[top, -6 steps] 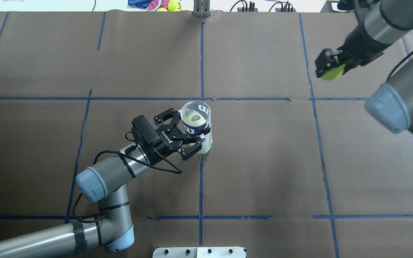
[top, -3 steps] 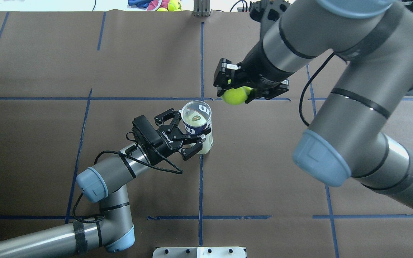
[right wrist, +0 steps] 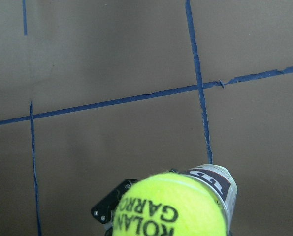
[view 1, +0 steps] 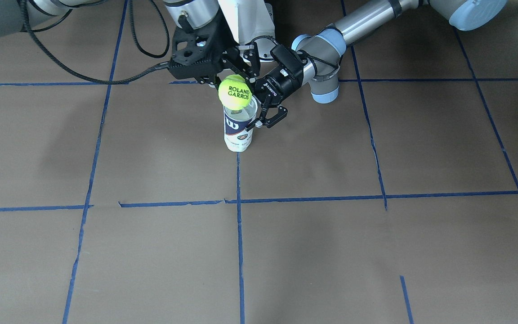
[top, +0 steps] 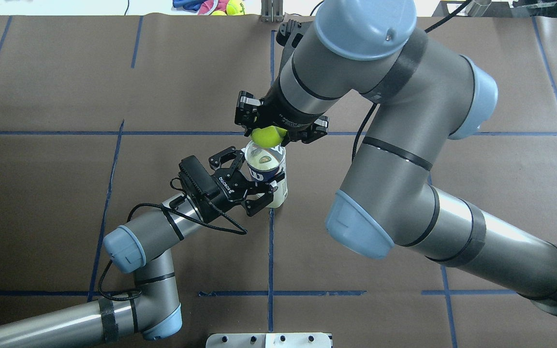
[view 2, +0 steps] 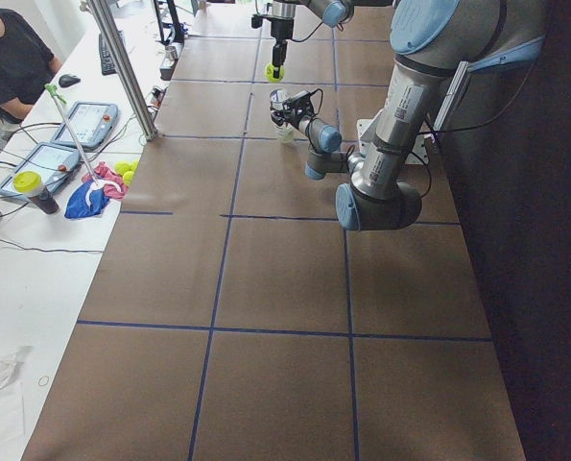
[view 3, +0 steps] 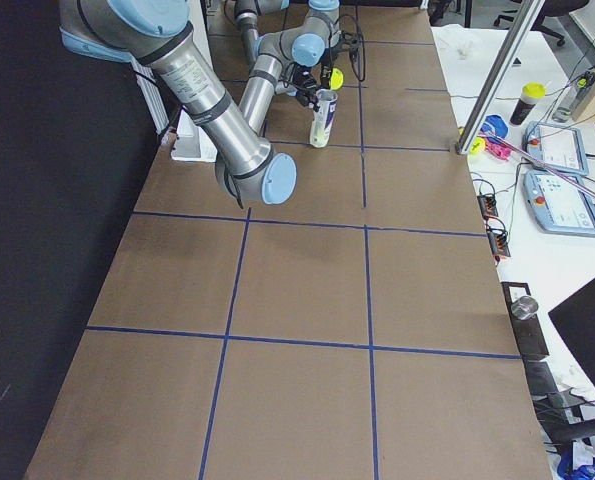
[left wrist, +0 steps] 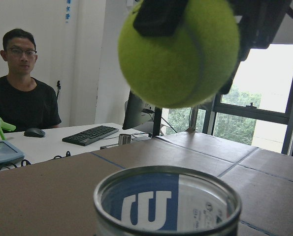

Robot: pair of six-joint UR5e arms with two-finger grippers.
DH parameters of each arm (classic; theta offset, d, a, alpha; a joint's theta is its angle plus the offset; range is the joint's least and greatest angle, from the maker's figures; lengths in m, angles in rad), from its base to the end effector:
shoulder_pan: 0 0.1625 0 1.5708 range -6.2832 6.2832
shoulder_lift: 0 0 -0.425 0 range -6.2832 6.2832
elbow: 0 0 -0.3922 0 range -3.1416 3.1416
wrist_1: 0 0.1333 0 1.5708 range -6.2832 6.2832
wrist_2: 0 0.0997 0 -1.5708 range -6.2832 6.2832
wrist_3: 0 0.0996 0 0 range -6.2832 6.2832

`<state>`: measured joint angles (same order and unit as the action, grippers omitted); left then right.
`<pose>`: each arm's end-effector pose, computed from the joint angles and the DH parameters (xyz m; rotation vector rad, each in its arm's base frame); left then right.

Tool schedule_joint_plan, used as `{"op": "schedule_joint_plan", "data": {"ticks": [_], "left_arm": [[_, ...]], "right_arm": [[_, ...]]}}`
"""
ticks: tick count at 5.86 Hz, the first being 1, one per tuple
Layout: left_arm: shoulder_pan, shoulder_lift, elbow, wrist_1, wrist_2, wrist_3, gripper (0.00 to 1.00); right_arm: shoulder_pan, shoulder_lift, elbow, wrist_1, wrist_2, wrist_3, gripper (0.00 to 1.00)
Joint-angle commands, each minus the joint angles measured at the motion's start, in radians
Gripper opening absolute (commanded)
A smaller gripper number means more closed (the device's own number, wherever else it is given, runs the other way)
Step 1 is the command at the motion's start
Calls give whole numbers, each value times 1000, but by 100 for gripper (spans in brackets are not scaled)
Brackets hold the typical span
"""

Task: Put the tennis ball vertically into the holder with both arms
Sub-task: 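Carry the second ball over the can and drop it in with the right gripper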

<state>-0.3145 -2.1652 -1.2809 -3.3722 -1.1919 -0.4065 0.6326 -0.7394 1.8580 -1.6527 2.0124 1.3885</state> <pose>0.5569 -0.3601 0.2641 1.5502 1.3667 0.1236 -0.4413 -0.4360 0.0561 0.0356 -1.0936 0.1757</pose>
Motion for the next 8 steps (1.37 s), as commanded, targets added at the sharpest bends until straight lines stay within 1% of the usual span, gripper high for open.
{"op": "schedule_joint_plan", "data": {"ticks": [1, 2, 3, 4, 5, 7, 8], "left_arm": [[0, 1, 0, -1, 0, 0, 81], [0, -1, 0, -1, 0, 0, 81], [0, -2, 0, -1, 0, 0, 81], [0, -1, 0, -1, 0, 0, 81], [0, 1, 0, -1, 0, 0, 81], [0, 1, 0, -1, 0, 0, 81], [0, 2, 0, -1, 0, 0, 82]], "right_arm": [[-14, -33, 12, 1, -12, -6, 29], [-21, -28, 6, -1, -17, 9, 76], [-21, -26, 3, -1, -17, 10, 89], [-27, -28, 3, -1, -17, 9, 95], [-27, -31, 7, -1, -17, 7, 98], [-10, -46, 33, -1, -3, -6, 99], [31, -122, 90, 2, 12, -35, 99]]}}
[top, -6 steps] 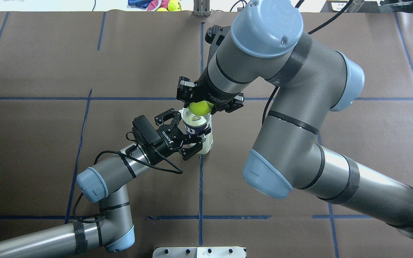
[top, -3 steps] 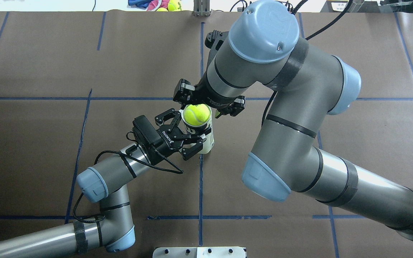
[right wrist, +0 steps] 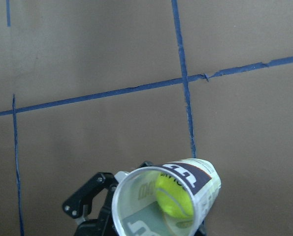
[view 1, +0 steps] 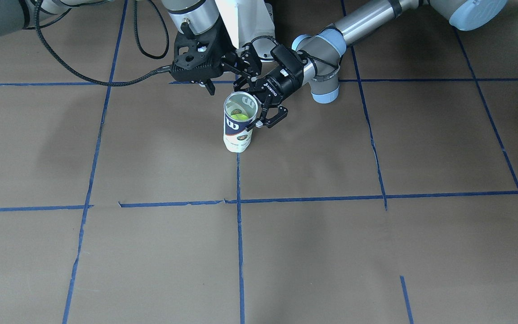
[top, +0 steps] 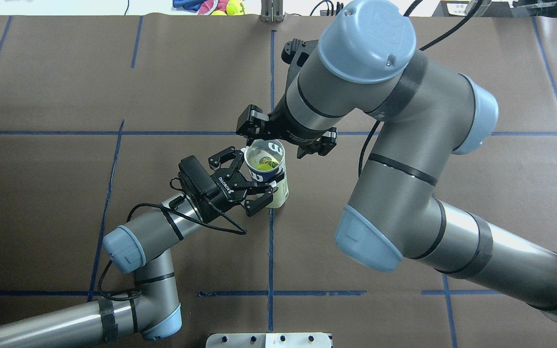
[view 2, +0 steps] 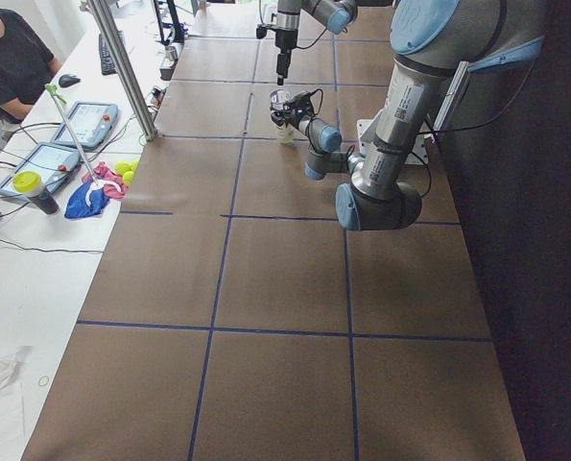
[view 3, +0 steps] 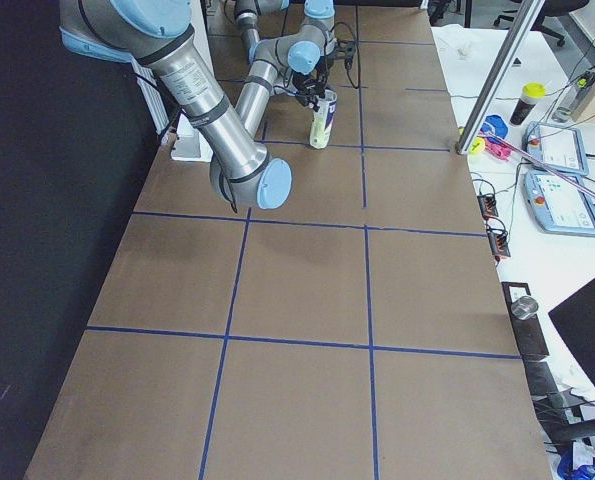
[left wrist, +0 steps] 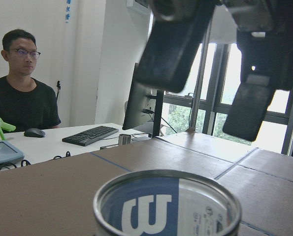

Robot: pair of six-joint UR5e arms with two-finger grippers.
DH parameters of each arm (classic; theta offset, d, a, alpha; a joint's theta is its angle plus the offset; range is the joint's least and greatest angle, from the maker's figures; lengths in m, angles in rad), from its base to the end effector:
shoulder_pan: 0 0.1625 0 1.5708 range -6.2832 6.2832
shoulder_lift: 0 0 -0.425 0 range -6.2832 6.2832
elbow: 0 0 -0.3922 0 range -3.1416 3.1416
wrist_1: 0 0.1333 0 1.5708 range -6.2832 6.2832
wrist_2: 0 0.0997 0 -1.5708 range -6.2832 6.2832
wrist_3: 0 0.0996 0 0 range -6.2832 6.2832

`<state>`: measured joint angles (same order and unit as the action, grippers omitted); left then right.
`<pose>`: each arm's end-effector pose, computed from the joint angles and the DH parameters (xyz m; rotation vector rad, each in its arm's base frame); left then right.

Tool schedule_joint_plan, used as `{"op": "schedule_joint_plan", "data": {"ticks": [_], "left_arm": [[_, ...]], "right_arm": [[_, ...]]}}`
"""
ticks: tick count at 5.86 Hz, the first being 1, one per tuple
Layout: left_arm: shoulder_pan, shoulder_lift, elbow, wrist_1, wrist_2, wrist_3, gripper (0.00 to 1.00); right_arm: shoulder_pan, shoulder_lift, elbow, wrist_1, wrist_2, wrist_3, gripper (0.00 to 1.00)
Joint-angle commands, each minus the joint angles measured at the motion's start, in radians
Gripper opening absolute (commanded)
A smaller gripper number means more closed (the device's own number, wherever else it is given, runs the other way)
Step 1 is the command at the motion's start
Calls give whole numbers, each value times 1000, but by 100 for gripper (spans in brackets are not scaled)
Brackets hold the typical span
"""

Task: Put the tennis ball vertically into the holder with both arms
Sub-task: 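Carry the second ball over the can and drop it in with the right gripper, then raise the right gripper away from the can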

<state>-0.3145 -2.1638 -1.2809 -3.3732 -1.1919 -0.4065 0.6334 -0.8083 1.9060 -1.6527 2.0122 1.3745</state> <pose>0.5566 -0.3600 0.2649 1.5500 1.3664 0.1238 -0.4310 -0.4291 0.0834 0.0341 -1.0751 0.1701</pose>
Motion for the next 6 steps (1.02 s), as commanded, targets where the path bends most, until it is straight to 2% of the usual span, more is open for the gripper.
{"op": "schedule_joint_plan", "data": {"ticks": [1, 2, 6], "left_arm": [[0, -4, -2, 0, 0, -2, 91], [0, -2, -2, 0, 0, -2, 99], [0, 2, -107, 17, -2, -8, 100]], "right_arm": [[67, -77, 44, 1, 46, -88, 99], [86, -81, 44, 1, 54, -92, 99], [112, -81, 44, 4, 59, -101, 99]]}}
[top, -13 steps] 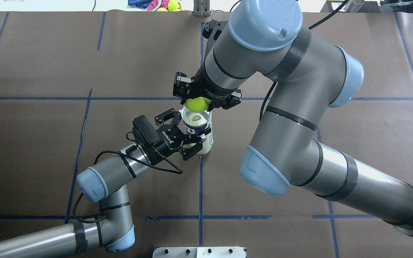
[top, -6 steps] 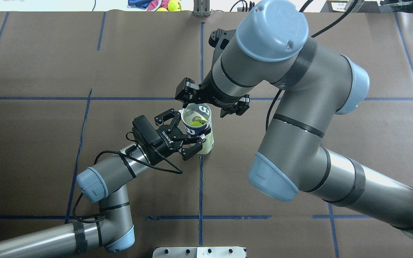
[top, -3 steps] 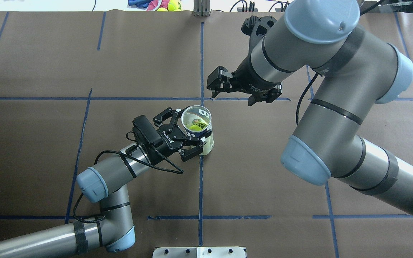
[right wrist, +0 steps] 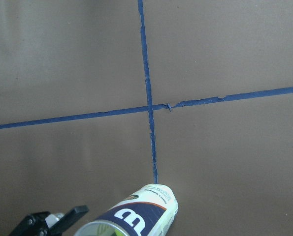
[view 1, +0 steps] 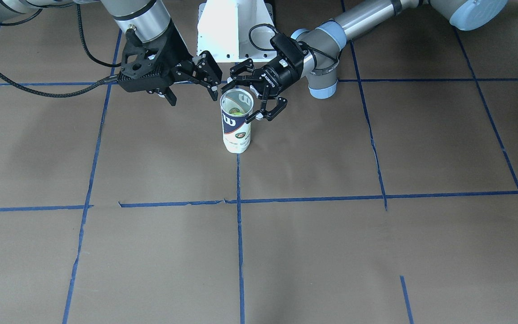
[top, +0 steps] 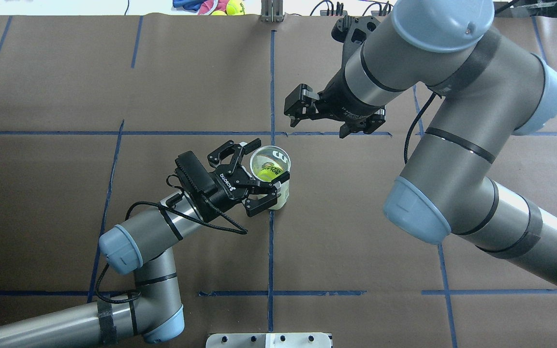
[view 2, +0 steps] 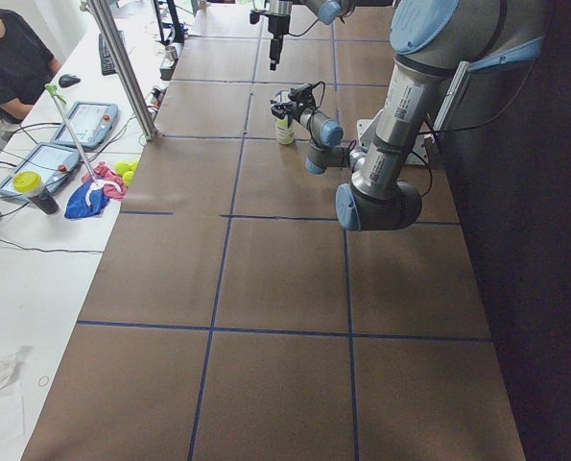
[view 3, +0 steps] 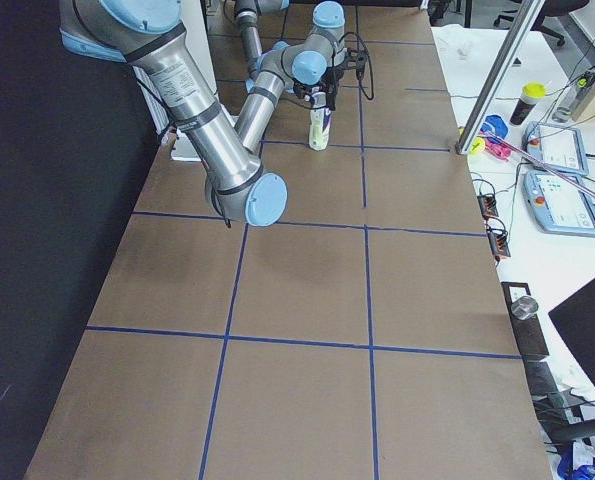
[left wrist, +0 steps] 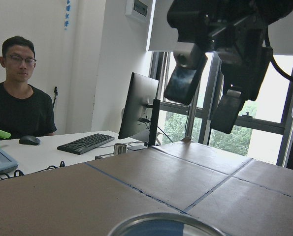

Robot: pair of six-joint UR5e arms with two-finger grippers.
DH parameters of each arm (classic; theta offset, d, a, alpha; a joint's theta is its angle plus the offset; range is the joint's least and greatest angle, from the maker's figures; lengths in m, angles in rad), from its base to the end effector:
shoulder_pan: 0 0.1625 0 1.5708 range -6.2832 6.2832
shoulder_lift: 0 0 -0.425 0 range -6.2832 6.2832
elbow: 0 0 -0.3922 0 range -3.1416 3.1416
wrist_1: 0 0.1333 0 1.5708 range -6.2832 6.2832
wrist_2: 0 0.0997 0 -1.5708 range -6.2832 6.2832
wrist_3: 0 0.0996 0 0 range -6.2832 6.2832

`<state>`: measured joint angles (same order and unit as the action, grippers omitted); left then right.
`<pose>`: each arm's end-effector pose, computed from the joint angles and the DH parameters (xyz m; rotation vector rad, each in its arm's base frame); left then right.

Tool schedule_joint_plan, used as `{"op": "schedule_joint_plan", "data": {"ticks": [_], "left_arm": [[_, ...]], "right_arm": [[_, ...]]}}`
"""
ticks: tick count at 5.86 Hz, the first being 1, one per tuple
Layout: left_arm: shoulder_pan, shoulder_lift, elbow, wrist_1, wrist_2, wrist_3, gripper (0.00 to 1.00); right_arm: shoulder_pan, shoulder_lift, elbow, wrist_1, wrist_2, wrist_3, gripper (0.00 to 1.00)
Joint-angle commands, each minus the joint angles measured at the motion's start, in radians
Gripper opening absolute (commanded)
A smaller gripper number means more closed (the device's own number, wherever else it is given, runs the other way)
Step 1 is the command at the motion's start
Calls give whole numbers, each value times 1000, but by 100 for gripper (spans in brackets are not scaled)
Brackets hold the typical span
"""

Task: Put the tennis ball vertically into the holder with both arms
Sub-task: 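Raise the right gripper away from the can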

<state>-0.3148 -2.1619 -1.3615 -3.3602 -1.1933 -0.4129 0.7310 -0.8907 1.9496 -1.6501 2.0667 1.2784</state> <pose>0.5377 -0.3539 0.2347 1.5777 1.4235 0.0876 -0.3802 -0.4563 0.1171 0.0724 -1.0572 0.1541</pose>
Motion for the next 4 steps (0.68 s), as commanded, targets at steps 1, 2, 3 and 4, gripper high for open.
{"op": "schedule_joint_plan", "data": {"ticks": [1, 2, 3, 4], "left_arm": [[-1, 4, -63, 39, 0, -1, 100], [-6, 4, -89, 62, 1, -6, 100], [-29, 4, -93, 64, 1, -9, 100], [-83, 5, -94, 83, 1, -15, 100]], "right_arm": [[60, -2, 0, -2, 74, -28, 99], [117, -40, 6, -2, 140, -57, 99], [142, -80, 5, -2, 142, -104, 99], [172, -121, 3, -2, 142, -170, 99]]}}
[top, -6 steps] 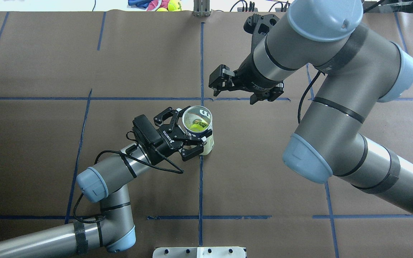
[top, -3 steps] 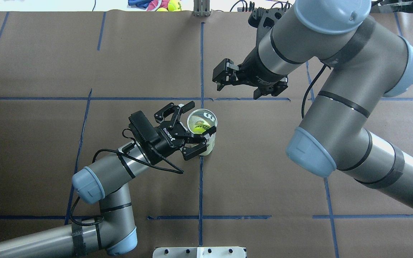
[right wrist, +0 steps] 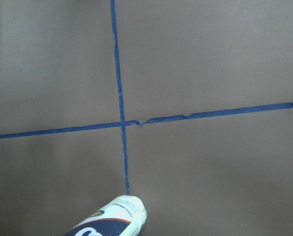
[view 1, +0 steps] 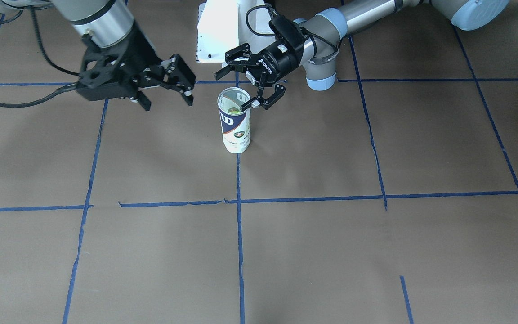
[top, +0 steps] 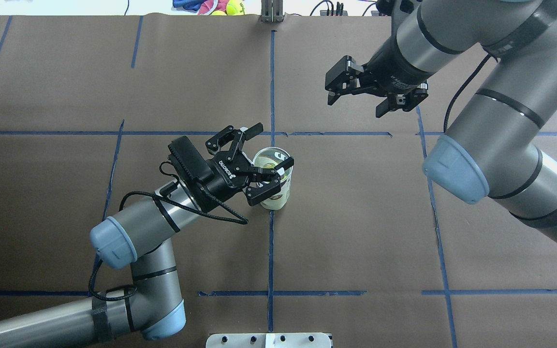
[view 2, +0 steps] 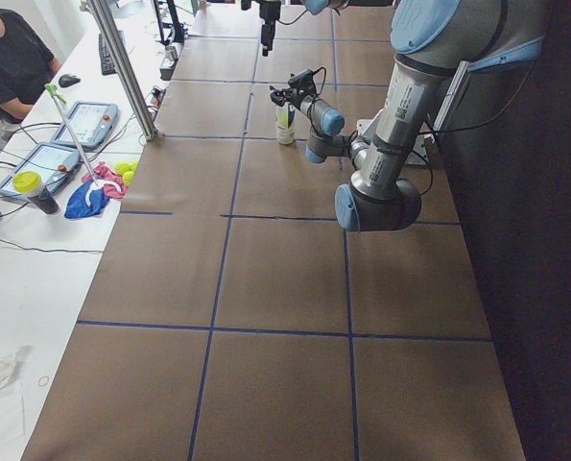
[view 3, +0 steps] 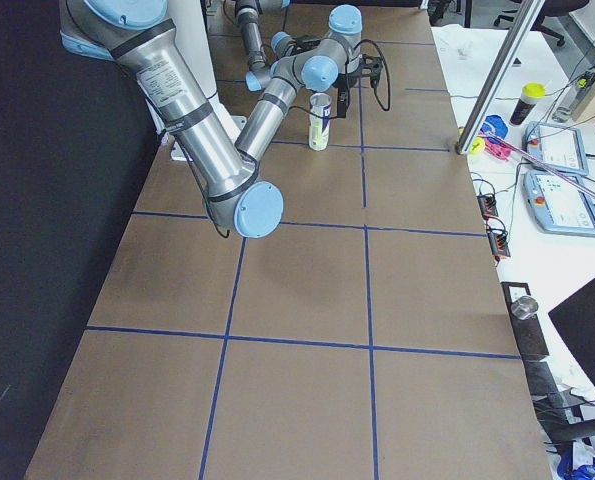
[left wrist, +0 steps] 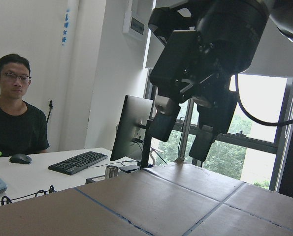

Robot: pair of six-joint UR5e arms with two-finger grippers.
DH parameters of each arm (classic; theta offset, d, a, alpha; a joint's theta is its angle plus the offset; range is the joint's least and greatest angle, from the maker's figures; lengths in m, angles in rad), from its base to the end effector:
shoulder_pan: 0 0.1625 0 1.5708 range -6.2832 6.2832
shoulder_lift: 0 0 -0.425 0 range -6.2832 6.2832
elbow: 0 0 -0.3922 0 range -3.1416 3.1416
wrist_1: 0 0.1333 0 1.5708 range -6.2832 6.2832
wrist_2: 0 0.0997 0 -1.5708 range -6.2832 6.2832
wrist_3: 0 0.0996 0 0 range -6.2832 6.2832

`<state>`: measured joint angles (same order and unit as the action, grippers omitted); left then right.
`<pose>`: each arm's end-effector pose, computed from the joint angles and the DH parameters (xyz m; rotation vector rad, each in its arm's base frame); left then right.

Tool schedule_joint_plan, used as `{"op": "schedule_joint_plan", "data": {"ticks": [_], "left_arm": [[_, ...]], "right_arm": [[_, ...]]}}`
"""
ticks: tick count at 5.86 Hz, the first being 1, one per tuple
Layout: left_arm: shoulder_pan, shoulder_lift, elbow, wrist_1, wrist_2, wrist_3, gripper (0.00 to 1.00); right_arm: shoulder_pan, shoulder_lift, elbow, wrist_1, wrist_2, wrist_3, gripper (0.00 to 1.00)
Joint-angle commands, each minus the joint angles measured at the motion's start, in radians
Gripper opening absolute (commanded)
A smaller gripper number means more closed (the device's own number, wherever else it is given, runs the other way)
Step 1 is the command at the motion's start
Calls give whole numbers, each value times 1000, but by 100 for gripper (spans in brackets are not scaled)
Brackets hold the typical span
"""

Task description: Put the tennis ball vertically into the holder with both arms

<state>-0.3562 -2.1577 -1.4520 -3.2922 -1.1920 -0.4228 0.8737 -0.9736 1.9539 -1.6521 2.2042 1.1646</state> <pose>0.5058 -0.3697 0.2045 1.6088 1.4115 0.0468 -0.3168 -0.4941 0.1601 0.0452 -1.0452 0.1396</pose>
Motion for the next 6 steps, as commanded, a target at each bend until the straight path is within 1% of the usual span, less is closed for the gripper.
{"op": "schedule_joint_plan", "data": {"ticks": [1, 2, 3, 4, 5, 6], "left_arm": [[-111, 24, -4, 52, -3, -130, 100], [-169, 71, -4, 66, -33, -178, 100], [-241, 137, -4, 78, -99, -207, 100], [-368, 165, -2, 138, -247, -300, 100], [-491, 203, 2, 204, -409, -360, 100], [-600, 241, 7, 332, -574, -366, 100]], "right_arm": [[63, -81, 0, 0, 6, -133, 99], [80, -108, -3, 0, 6, -173, 99], [86, -126, -3, 3, -4, -207, 99], [99, -141, -4, 3, -3, -209, 99], [141, -161, -4, 2, 6, -236, 99], [187, -213, -6, 2, 6, -358, 99]]}}
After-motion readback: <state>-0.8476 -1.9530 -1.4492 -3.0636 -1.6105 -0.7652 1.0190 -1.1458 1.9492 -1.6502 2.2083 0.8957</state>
